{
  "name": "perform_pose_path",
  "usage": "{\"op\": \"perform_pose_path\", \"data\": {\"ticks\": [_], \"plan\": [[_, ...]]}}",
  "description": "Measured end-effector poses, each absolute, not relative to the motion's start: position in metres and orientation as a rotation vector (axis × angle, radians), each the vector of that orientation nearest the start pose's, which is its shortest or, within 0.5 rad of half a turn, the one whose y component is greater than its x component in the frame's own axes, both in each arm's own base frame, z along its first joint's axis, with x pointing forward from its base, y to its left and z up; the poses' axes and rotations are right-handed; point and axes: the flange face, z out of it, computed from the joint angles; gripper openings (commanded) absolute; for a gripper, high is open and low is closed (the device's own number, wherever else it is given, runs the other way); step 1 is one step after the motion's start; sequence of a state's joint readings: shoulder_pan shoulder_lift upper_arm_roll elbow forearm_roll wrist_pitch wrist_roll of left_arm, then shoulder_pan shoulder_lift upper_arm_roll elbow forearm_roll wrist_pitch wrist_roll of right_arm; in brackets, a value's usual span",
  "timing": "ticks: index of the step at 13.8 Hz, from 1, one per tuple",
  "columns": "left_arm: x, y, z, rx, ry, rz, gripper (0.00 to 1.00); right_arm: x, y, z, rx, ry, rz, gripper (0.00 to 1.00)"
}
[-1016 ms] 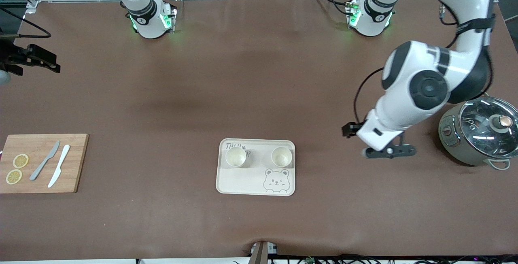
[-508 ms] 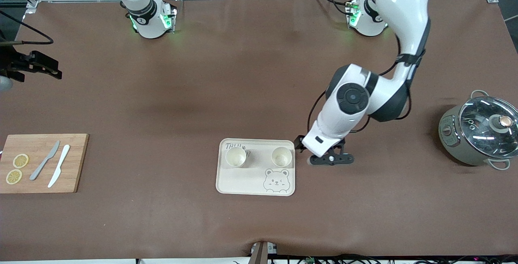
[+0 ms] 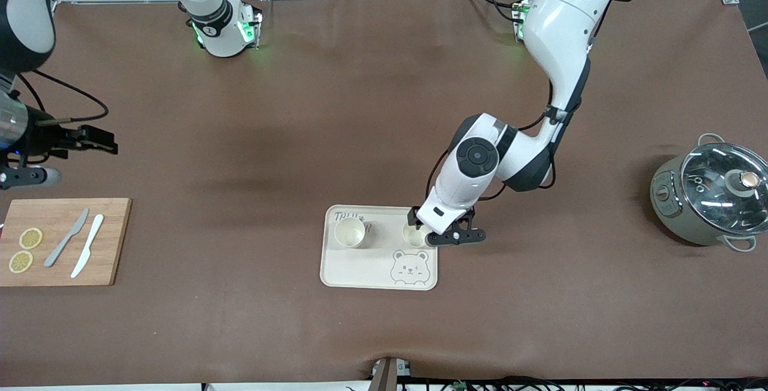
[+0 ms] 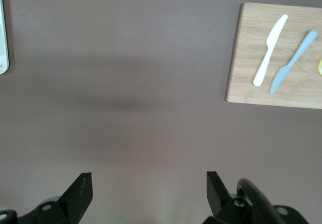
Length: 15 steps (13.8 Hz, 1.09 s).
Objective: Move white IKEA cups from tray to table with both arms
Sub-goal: 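Grasp the cup with the left gripper while the right gripper reaches the tray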
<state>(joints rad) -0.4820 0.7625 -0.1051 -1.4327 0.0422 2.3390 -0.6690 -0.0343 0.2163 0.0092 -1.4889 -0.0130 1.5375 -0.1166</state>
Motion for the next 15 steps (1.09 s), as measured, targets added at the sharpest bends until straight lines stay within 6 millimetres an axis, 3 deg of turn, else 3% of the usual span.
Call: {"op": "perform_pose_path", "data": {"ticks": [1,4,7,10,13,15], "plan": [[0.624,-0.397,0.248,-3.248,-0.143,-0.145,0.61,0.616,-0.015,0.522,-3.109,-0.143,0.262,1.0],[0.626,-0.396,0.231,-3.251,-0.148,-0.154,0.01,0.637,-0.006,0.481,-3.076,-0.114,0.249,1.0],[0.627,-0.396,0.22,-3.258,-0.151,-0.168,0.0,0.651,0.025,0.446,-3.079,0.007,0.265,1.0],[0.633,-0.396,0.229,-3.266,-0.158,-0.198,0.0,0.659,0.086,0.413,-3.033,0.253,0.288,1.0],[0.645,-0.392,0.26,-3.284,-0.178,-0.276,0.0,0.667,0.131,0.379,-2.952,0.43,0.283,1.0],[0.66,-0.373,0.301,-3.286,-0.224,-0.368,0.0,0.669,0.162,0.36,-2.931,0.544,0.26,1.0]]}}
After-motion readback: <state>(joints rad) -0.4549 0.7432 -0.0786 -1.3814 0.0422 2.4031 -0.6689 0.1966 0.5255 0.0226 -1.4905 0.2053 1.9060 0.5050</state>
